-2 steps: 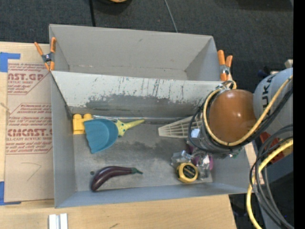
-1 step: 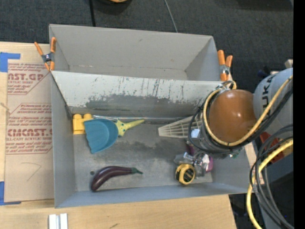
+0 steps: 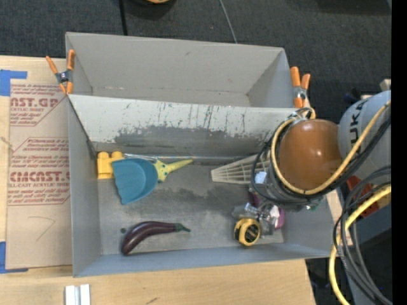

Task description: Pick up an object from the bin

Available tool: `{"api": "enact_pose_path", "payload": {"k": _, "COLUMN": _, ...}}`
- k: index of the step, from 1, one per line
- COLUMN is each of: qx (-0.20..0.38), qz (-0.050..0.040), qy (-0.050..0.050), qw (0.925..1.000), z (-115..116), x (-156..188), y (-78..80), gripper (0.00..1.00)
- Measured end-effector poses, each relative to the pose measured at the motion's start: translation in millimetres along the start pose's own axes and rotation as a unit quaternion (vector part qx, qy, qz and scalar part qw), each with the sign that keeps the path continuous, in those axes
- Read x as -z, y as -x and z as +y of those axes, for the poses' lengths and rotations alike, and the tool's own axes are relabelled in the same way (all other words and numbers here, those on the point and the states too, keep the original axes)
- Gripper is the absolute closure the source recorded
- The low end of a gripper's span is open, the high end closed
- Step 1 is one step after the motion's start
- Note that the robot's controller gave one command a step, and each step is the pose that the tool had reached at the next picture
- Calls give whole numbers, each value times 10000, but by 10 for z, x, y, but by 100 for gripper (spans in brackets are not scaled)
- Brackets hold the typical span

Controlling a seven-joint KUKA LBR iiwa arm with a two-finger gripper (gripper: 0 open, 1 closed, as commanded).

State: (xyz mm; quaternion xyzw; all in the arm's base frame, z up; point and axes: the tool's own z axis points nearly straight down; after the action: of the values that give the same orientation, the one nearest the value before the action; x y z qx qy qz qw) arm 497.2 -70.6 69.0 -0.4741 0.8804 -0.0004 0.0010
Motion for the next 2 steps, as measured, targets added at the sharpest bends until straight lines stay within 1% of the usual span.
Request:
{"api": "enact_pose_path", "payload": {"k": 1, "qx": 126, "qz": -10, "qy": 10, "qw": 9999, "z": 10, "x": 893, "y": -14, "gripper": 100}}
{"api": "enact_pose_path", "payload": {"k": 2, "qx": 125, "qz": -10, "qy": 11, "qw": 9999, "z": 10, "x": 893, "y": -14, "gripper": 100}}
